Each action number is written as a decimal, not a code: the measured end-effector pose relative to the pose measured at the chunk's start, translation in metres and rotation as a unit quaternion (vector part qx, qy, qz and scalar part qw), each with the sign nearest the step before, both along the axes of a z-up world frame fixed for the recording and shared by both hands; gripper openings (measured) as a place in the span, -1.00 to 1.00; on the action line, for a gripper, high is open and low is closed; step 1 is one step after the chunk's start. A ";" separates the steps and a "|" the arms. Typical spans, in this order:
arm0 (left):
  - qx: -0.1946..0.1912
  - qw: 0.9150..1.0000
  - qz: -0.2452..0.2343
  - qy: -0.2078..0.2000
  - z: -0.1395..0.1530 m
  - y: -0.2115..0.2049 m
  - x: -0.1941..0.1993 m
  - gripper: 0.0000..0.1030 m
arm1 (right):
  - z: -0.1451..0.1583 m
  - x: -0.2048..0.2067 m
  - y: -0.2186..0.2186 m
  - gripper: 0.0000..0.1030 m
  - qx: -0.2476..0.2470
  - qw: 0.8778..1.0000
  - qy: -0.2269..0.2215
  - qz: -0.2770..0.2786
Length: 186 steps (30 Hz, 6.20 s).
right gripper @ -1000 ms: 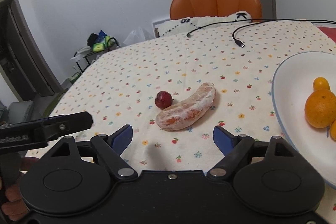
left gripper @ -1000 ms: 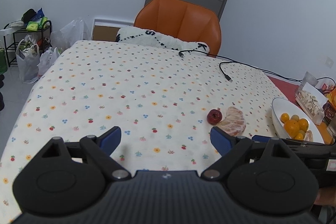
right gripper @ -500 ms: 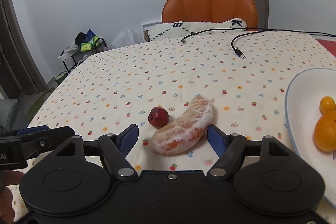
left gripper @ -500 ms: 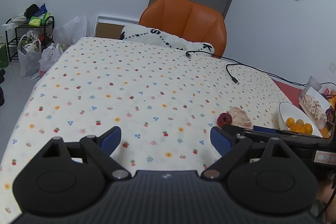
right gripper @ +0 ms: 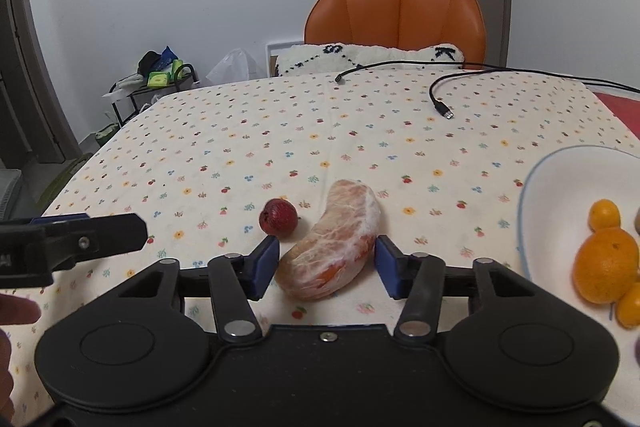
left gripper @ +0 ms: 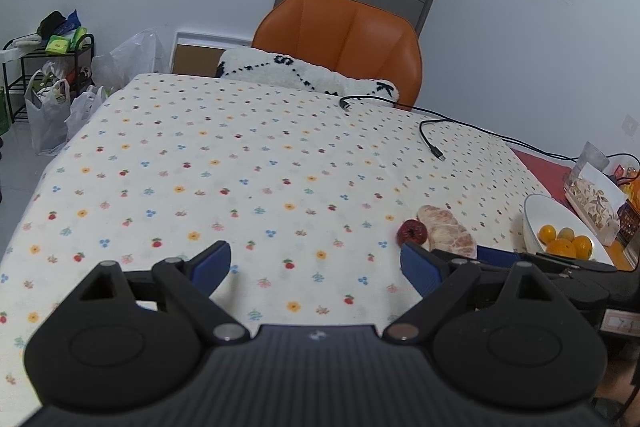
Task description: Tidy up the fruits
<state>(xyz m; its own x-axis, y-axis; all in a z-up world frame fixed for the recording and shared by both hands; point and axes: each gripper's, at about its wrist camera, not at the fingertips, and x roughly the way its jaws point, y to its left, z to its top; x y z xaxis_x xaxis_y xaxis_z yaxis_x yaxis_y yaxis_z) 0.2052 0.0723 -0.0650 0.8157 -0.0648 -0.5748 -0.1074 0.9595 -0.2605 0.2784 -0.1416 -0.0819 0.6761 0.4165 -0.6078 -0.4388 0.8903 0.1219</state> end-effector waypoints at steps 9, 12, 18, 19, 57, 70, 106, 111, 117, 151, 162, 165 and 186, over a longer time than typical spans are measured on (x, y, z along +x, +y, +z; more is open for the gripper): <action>0.009 1.000 -0.008 -0.008 0.000 -0.017 0.011 0.67 | 0.002 -0.005 -0.021 -0.30 0.013 1.000 0.013 0.001; 0.009 1.000 -0.009 -0.008 -0.001 -0.020 0.012 0.66 | 0.001 -0.003 -0.023 -0.29 0.021 1.000 0.014 0.000; 0.010 1.000 -0.010 -0.006 -0.003 -0.020 0.015 0.56 | -0.001 0.004 -0.013 -0.17 0.015 1.000 0.003 -0.007; 0.009 1.000 -0.011 -0.006 -0.003 -0.020 0.016 0.55 | -0.001 0.005 -0.011 -0.17 0.011 1.000 0.000 -0.007; 0.010 0.998 -0.061 0.007 -0.015 -0.070 0.065 -0.57 | 0.033 0.009 -0.065 -0.66 0.099 0.995 -0.018 -0.020; 0.016 0.997 -0.068 -0.026 0.018 -0.087 0.049 -0.57 | 0.045 0.002 -0.100 -0.66 0.122 0.991 -0.035 -0.047; 0.024 0.990 -0.131 -0.051 0.040 -0.173 0.046 -0.57 | 0.031 0.012 -0.213 -0.66 0.127 0.981 -0.046 -0.138; 0.023 0.989 -0.140 -0.049 0.039 -0.182 0.048 -0.57 | 0.027 0.015 -0.217 -0.64 0.120 0.983 -0.036 -0.137; 0.022 0.987 -0.155 -0.044 0.037 -0.195 0.049 -0.57 | 0.028 0.012 -0.229 -0.49 0.137 0.979 -0.032 -0.148; 0.014 0.990 -0.141 -0.027 0.041 -0.173 0.015 0.35 | 0.033 -0.029 -0.225 0.05 0.131 0.981 -0.014 -0.142; 0.020 0.994 -0.106 -0.015 0.042 -0.154 -0.004 0.60 | 0.037 -0.047 -0.210 0.46 0.127 0.984 -0.014 -0.121; 0.026 0.995 -0.092 -0.015 0.043 -0.149 -0.011 0.68 | 0.037 -0.051 -0.206 0.62 0.134 0.985 -0.010 -0.110; 0.028 0.998 -0.051 -0.022 0.057 -0.119 -0.071 1.00 | 0.054 -0.087 -0.184 1.00 0.121 0.990 -0.009 -0.069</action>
